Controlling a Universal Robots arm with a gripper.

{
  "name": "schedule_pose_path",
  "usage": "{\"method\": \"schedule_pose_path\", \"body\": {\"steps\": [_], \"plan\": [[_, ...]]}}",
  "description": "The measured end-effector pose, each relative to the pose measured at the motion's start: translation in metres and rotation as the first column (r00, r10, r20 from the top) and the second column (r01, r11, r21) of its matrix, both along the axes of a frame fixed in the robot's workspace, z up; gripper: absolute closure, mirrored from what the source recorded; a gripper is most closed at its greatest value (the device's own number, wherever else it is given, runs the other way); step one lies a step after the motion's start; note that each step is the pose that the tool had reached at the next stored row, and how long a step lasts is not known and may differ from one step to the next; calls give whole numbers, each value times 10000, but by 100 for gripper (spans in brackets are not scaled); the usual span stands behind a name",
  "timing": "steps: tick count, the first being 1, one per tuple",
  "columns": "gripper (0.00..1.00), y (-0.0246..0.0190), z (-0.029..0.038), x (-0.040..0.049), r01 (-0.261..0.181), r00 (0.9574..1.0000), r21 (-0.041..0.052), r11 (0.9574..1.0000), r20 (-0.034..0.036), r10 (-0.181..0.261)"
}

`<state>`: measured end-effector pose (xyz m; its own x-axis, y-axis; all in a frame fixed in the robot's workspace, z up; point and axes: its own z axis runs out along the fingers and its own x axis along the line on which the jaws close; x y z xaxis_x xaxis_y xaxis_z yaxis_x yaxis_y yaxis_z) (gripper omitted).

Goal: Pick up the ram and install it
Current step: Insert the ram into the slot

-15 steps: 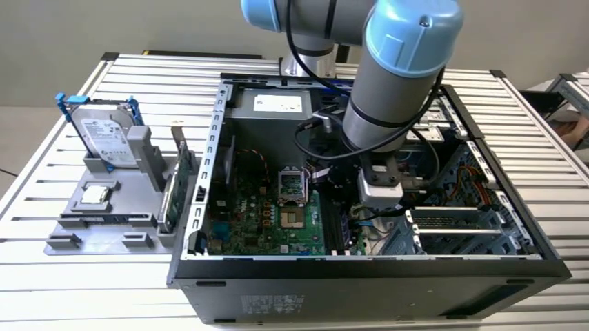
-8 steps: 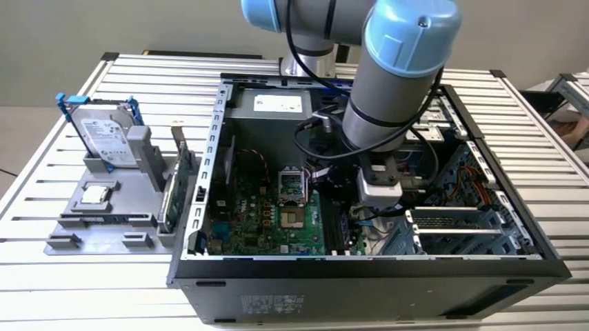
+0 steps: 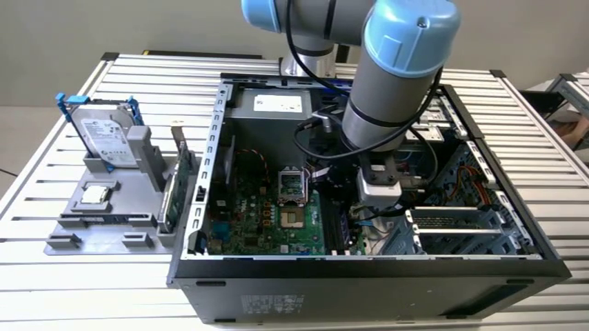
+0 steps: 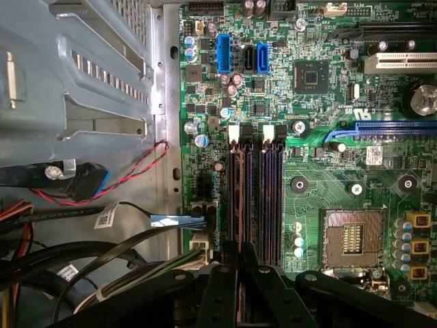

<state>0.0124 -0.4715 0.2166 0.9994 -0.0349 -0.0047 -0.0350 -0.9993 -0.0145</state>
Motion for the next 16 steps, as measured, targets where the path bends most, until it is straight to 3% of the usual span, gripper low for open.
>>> {"method": "schedule_pose_path", "body": {"steps": [16], "plan": [[100, 4, -1, 2, 1, 10000, -1, 10000, 0, -1]]}}
